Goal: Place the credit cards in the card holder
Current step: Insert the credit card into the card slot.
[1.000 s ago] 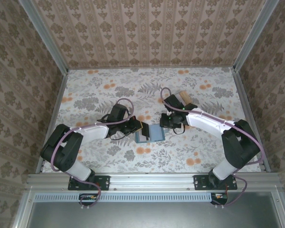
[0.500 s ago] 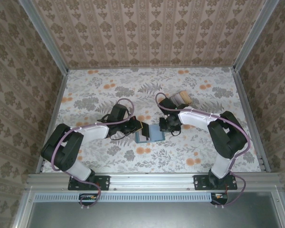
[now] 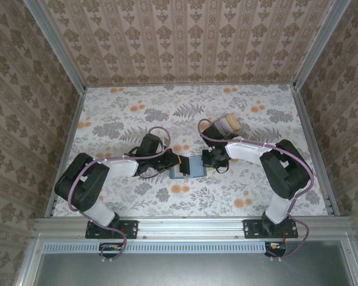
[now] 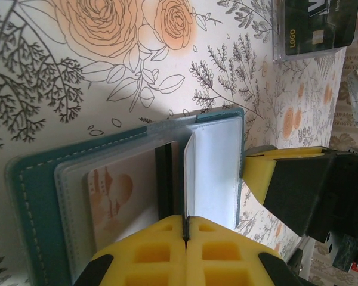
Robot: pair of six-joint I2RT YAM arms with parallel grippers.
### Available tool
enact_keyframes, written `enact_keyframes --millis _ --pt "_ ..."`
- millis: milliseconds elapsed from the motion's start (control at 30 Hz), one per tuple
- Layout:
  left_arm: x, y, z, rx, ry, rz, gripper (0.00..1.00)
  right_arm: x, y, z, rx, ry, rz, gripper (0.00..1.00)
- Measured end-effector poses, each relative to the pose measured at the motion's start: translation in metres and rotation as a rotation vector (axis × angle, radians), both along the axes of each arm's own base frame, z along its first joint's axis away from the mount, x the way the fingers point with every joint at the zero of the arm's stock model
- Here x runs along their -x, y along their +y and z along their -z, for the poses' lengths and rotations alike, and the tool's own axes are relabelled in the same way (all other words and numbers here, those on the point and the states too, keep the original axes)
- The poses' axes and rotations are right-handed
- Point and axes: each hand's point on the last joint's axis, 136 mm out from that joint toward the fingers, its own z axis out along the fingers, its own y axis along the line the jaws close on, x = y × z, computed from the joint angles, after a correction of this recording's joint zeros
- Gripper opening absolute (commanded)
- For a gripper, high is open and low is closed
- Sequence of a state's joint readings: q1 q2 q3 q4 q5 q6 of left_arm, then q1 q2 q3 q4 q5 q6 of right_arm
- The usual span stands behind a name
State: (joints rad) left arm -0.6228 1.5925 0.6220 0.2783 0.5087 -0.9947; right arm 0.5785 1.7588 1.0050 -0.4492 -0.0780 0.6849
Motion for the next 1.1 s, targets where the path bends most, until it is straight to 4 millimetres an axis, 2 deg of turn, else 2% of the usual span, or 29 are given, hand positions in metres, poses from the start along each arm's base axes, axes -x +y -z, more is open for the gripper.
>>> enact_keyframes --millis 167,433,1100 --pt "0.005 -0.004 0.012 -0.013 0.025 0.013 0.0 -0.001 0.002 0.0 -0.01 -0.005 0.002 0.17" --pt "0.009 -0.012 0.017 -0.016 0.027 0.035 0.0 -0.001 0.002 0.0 -0.018 -0.005 0.015 0.17" --pt "-0.007 -0.015 0.017 0.003 0.032 -0.115 0.0 -0.003 0.007 0.0 -0.058 -0.019 0.04 0.16"
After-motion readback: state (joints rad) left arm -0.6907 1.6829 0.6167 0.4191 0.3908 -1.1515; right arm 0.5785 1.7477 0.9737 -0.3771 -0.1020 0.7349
